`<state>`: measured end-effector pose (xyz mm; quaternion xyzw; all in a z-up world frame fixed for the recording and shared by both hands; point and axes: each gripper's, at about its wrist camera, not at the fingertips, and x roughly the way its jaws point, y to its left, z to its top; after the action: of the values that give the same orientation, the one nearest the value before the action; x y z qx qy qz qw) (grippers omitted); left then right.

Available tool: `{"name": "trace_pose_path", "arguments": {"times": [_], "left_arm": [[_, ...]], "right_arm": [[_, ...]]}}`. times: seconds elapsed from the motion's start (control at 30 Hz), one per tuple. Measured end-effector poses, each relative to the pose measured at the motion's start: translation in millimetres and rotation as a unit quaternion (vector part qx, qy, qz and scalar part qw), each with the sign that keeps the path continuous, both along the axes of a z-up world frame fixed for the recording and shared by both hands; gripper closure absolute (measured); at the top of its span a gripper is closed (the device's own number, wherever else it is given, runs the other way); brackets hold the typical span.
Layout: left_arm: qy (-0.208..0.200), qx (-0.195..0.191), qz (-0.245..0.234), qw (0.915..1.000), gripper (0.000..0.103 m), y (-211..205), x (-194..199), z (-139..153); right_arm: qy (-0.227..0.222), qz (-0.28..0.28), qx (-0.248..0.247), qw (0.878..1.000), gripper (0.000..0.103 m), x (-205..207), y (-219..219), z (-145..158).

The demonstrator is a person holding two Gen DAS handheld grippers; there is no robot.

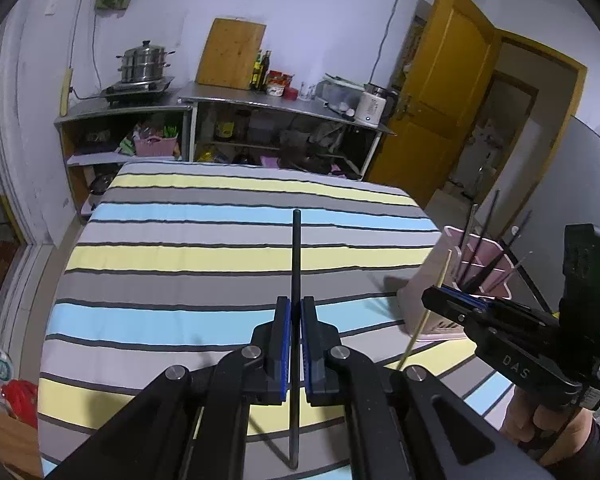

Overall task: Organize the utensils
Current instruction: 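Lift both chopsticks upright and carry them above the pink holder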

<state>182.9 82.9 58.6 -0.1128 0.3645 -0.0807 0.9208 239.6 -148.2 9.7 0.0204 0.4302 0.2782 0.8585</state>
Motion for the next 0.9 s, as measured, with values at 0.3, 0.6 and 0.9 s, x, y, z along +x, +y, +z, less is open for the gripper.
{"name": "trace_pose_path", "arguments": {"times": [0.3,0.6,0.9], "left_arm": [[-0.017,-0.001,-0.022,0.9996,0.098,-13.4,-11.2,20.5],[-0.023,-0.007,-0.049,0.9985,0.099,-36.7,-14.0,30.6],[-0.032,-0.008,-0.092,0.9952,0.099,-75.1,-7.5,53.7]], "right_arm": [[-0.02,-0.009,0.009,1.0,0.097,-13.6,-18.1,22.9],[-0.032,-0.029,0.016,0.999,0.097,-21.3,-38.3,37.5],[-0.046,-0.064,0.02,0.997,0.097,-23.5,-74.3,53.9]]}}
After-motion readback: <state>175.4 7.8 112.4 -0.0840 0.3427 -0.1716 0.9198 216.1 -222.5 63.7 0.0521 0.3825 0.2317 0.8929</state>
